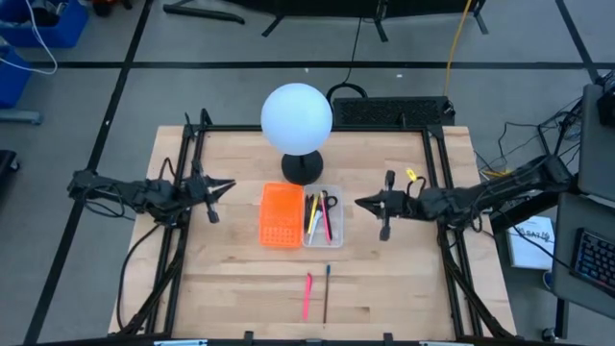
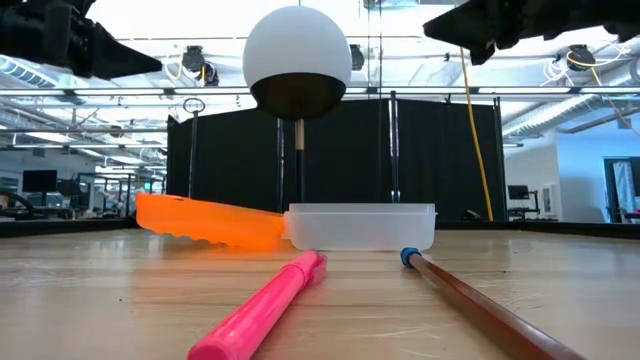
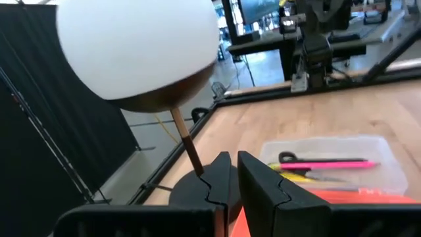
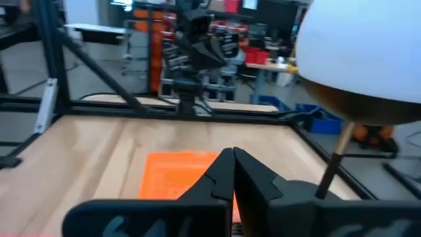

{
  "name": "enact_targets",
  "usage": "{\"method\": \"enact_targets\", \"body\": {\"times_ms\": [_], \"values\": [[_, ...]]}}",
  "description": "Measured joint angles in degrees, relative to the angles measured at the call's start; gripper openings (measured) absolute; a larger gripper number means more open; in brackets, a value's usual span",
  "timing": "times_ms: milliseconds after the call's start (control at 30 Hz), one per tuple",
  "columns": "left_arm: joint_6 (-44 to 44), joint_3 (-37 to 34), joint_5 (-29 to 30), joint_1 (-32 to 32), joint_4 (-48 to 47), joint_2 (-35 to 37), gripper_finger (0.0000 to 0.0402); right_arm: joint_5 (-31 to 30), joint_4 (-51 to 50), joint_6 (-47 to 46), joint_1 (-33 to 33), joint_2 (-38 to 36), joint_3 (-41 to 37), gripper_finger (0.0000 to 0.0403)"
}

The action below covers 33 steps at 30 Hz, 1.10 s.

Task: Pick & place school supplies into a supply box
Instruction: Put the pink pen into the pencil box

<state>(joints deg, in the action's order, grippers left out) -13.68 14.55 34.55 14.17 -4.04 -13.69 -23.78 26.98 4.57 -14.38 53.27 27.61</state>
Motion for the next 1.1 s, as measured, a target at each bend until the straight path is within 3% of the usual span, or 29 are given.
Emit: {"method": "enact_targets", "body": {"times_ms": [233, 433, 533, 833, 1100], "values": [[-0.8, 0.0, 0.0, 0.0, 0.1, -2.9, 0.0037, 11.5, -2.7, -0.9, 5.6, -3.7, -3.3, 0.0000], [-0.2, 0.0, 0.0, 0.0, -0.1, -5.1, 0.0037, 11.7, 12.6, 0.8, 5.7, -10.5, -14.3, 0.0000], [0.3, 0.0, 0.0, 0.0, -0.1, -6.2, 0.0037, 8.9, 15.9, 1.1, 5.7, -14.1, -18.5, 0.0000], [2.4, 0.0, 4.7, 0.0, -0.4, -9.3, 0.0037, 7.6, 9.9, 2.2, 5.8, -22.7, -23.4, 0.0000], [6.6, 0.0, 6.0, 0.0, 0.0, -12.5, 0.0037, 12.5, 9.6, -0.1, 5.8, -24.3, -24.8, 0.0000]]}}
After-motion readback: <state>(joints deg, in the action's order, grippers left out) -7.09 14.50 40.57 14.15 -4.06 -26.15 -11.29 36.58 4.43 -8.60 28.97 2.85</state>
